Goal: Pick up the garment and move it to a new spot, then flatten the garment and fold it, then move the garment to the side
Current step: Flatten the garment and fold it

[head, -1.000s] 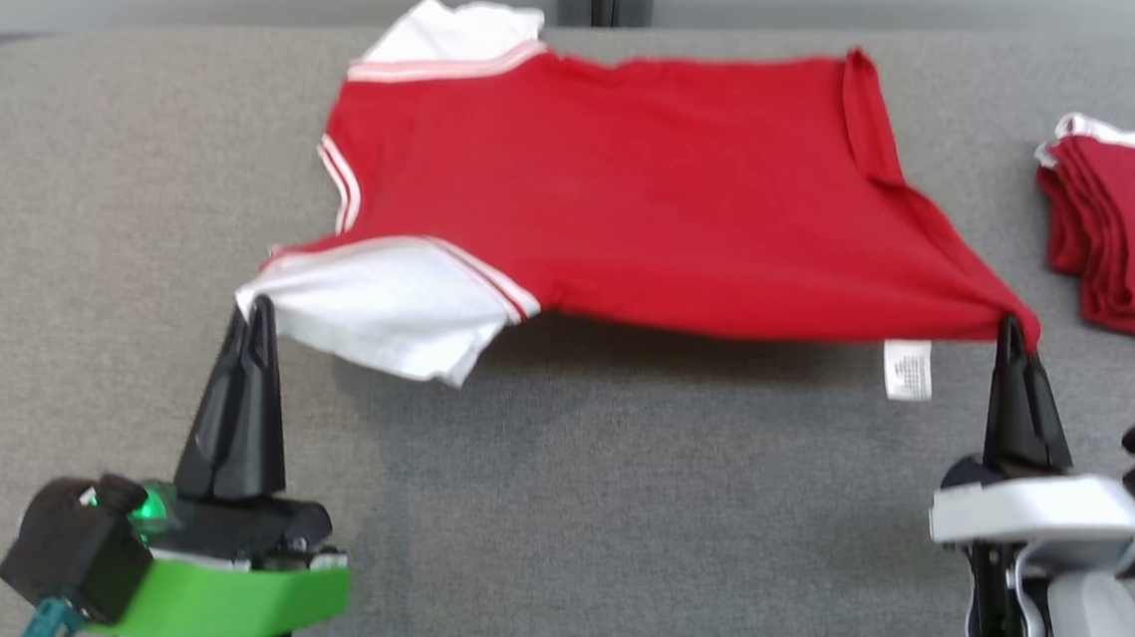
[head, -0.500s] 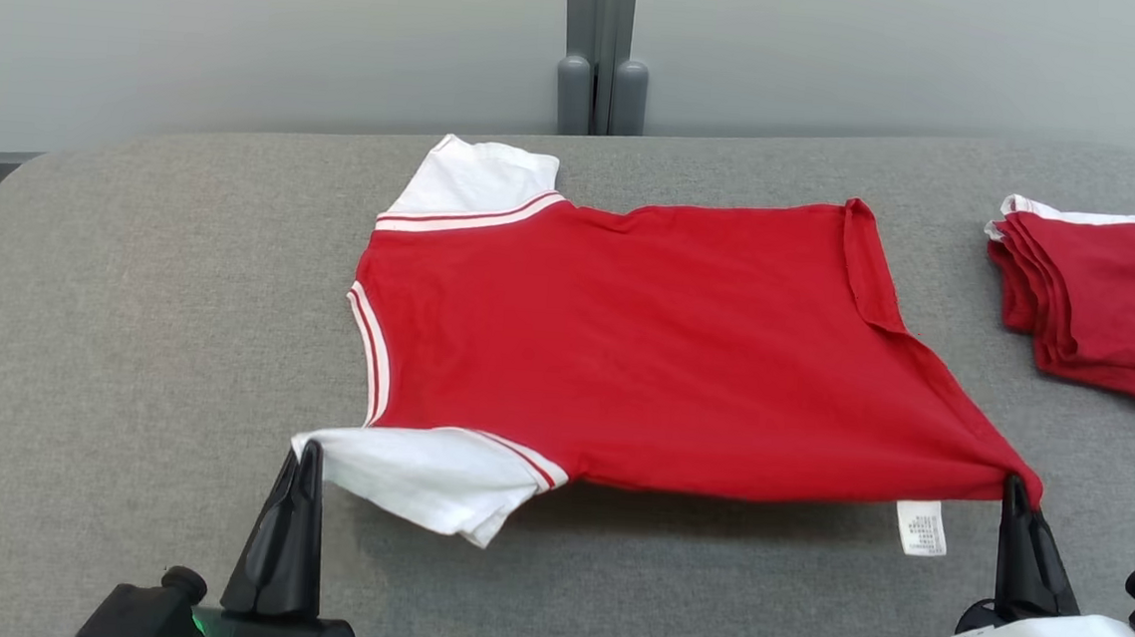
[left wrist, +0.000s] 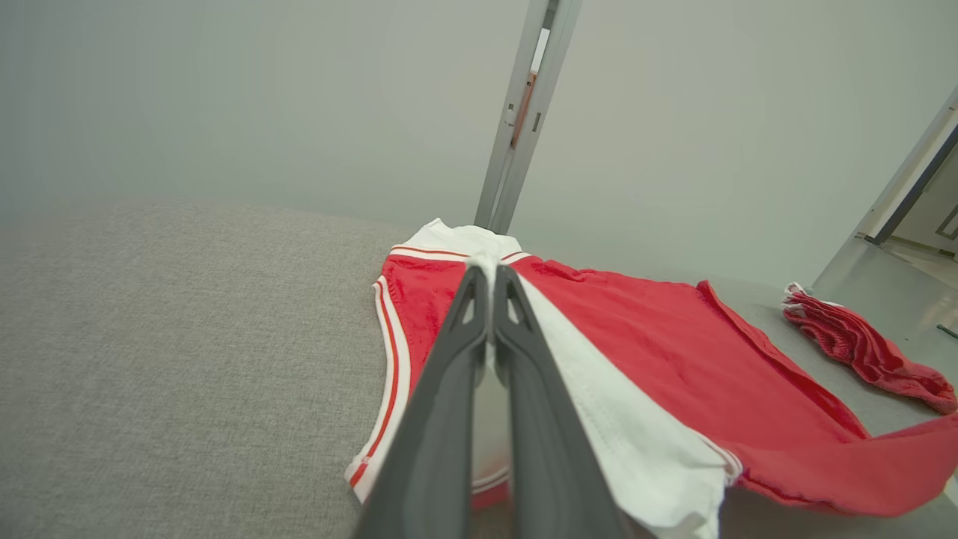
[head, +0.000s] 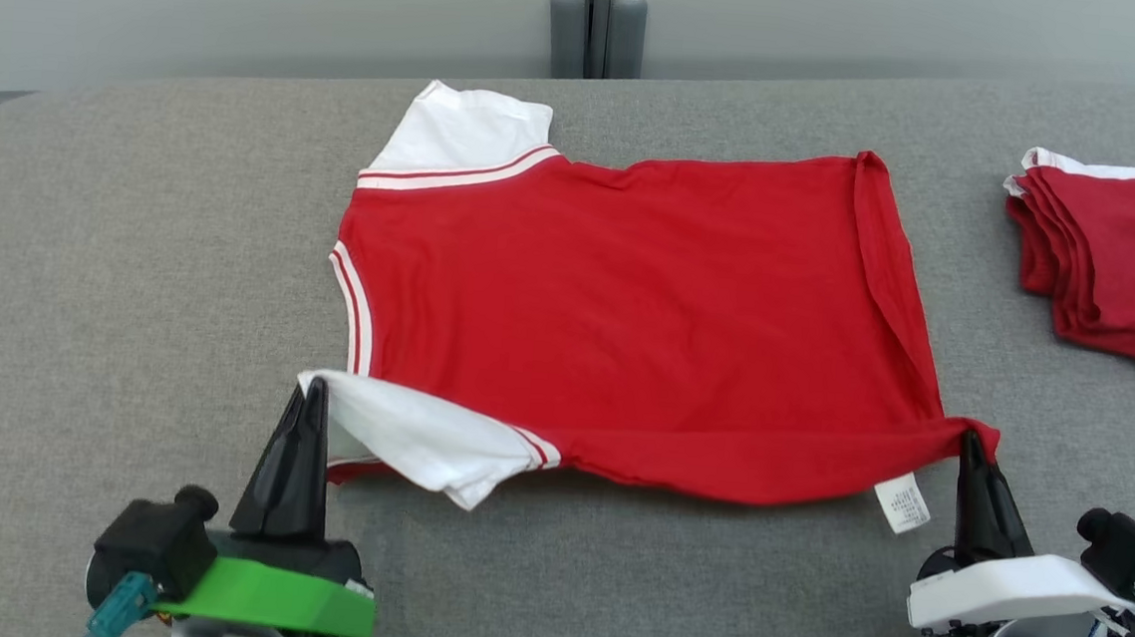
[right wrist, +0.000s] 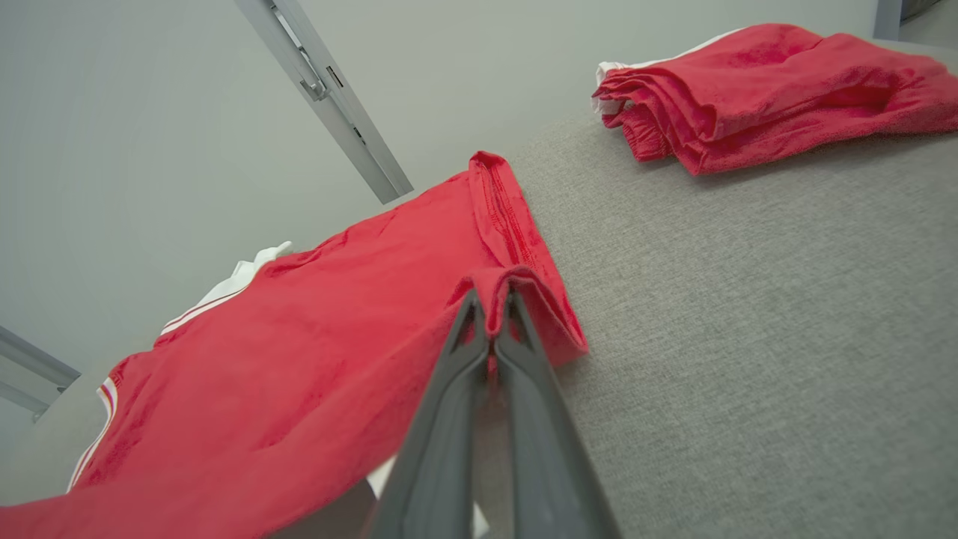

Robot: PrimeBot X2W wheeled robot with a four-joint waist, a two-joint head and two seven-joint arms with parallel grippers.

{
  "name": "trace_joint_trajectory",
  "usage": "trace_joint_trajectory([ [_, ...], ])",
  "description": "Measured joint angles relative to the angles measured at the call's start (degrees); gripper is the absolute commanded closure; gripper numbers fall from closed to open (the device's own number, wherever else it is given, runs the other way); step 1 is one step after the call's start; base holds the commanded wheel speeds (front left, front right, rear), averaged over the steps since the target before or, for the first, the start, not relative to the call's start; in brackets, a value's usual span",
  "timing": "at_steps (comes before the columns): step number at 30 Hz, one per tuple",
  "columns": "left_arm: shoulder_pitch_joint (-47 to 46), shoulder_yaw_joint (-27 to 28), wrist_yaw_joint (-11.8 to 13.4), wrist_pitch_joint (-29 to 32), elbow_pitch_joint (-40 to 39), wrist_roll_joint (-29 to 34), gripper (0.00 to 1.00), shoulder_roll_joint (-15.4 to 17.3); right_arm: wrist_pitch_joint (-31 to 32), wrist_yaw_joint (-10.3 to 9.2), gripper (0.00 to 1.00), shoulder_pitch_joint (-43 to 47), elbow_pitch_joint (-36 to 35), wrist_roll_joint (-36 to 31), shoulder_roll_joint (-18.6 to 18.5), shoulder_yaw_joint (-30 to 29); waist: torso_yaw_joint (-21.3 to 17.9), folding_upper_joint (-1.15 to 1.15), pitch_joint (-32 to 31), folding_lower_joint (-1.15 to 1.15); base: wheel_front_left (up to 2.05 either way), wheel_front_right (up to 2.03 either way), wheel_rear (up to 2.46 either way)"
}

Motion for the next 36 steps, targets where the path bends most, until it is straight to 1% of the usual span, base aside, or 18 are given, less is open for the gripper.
trace_joint_trajectory([
  [4, -6.86, 0.31, -0.23, -0.40, 4.17, 0.47, 1.00, 0.20, -0.11, 0.00, 1.00, -3.82, 1.87, -0.20, 0.01, 0.12, -0.47, 0.00, 1.98, 0.00, 0.00, 0.00, 0.00],
  [9, -16.24, 0.52, -0.73, -0.64, 11.34, 1.13, 1.00, 0.81, -0.34, 0.00, 1.00, -10.21, 5.00, -0.82, 0.01, 0.67, -1.66, 0.00, 4.95, 0.00, 0.00, 0.00, 0.00],
  [10, -24.59, 1.33, -1.22, -1.10, 19.27, 1.80, 1.00, 1.77, -0.54, 0.00, 1.00, -16.62, 9.62, -1.46, 0.01, 1.34, -3.42, 0.00, 8.63, 0.00, 0.00, 0.00, 0.00],
  [15, -29.15, 1.00, -1.65, -1.24, 24.14, 2.66, 1.00, 1.79, -0.69, 0.00, 1.00, -19.00, 12.37, -1.82, 0.01, 1.59, -4.47, 0.00, 10.63, 0.00, 0.00, 0.00, 0.00],
  [24, -36.82, -0.60, -2.31, -1.42, 30.38, 4.19, 1.00, 0.89, -0.76, 0.00, 1.00, -21.06, 12.87, -1.78, 0.03, 2.14, -5.04, 0.00, 11.82, 0.00, 0.00, 0.00, 0.00],
  [25, -37.53, -0.99, -2.37, -1.43, 31.86, 4.30, 1.00, 0.77, -0.76, 0.00, 0.96, -21.41, 13.00, -1.79, 0.02, 2.25, -5.13, 0.00, 11.87, 0.00, 0.00, 0.00, 0.00],
  [26, -38.05, -1.18, -2.48, -1.42, 33.25, 4.54, 1.00, 0.66, -0.76, 0.00, 0.71, -21.64, 13.12, -1.79, 0.02, 2.29, -5.22, 0.00, 11.90, 0.00, 0.00, 0.00, 0.00],
  [27, -38.53, -1.20, -2.49, -1.41, 34.44, 4.54, 1.00, 0.57, -0.76, 0.00, 0.28, -21.82, 13.30, -1.85, 0.03, 2.30, -5.33, 0.00, 11.93, 0.00, 0.00, 0.00, 0.00],
  [28, -38.96, -1.10, -2.49, -1.41, 35.10, 4.58, 0.51, 0.54, -0.76, 0.00, 0.00, -22.01, 13.46, -1.97, 0.02, 2.35, -5.43, 0.00, 11.95, 0.00, 0.00, 0.00, 0.00],
  [29, -39.47, -0.84, -2.49, -1.41, 35.48, 4.79, 0.00, 0.52, -0.76, 0.00, 0.00, -22.36, 13.50, -2.18, 0.02, 2.44, -5.54, 0.00, 11.97, 0.00, 0.00, 0.00, 0.00],
  [34, -39.70, 1.18, -2.44, -1.41, 34.79, 4.91, 0.00, 0.12, -0.76, 0.00, 0.00, -22.77, 12.79, -3.94, 0.02, 1.75, -5.43, 0.00, 11.42, 0.00, 0.00, 0.00, 0.00],
  [36, -38.85, 1.97, -2.44, -1.44, 33.42, 4.92, 0.00, -0.11, -0.77, 0.00, 0.00, -22.49, 11.24, -5.69, 0.04, 0.58, -5.14, 0.00, 10.86, 0.00, 0.00, 0.00, 0.00],
])
